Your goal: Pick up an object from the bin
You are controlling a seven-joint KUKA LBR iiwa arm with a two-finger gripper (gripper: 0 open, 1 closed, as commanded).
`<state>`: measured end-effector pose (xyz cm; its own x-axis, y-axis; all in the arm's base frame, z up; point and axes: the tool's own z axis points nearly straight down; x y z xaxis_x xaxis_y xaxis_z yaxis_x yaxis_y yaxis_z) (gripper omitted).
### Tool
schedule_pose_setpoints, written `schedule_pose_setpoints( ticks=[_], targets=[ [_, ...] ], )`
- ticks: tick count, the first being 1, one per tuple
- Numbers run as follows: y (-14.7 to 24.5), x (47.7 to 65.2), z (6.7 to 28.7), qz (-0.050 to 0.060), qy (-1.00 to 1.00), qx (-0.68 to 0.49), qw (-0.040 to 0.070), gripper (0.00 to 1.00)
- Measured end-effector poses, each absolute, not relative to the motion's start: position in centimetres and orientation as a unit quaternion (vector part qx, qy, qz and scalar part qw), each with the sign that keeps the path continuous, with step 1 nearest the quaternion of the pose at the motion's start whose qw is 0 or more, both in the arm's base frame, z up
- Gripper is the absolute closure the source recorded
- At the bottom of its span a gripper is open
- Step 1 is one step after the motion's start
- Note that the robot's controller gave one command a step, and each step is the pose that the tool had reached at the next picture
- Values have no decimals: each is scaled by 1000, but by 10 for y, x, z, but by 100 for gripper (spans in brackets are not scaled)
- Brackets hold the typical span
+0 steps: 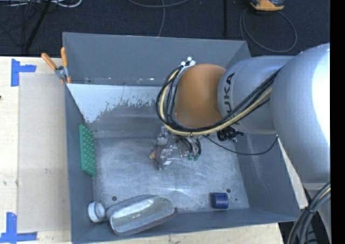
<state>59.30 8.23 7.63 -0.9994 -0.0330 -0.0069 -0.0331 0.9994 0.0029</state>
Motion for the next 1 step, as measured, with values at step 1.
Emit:
schedule_pose_setpoints(
  ticks=[1],
  targets=[
    [104, 580, 232, 1, 997, -73, 4, 100]
  ],
)
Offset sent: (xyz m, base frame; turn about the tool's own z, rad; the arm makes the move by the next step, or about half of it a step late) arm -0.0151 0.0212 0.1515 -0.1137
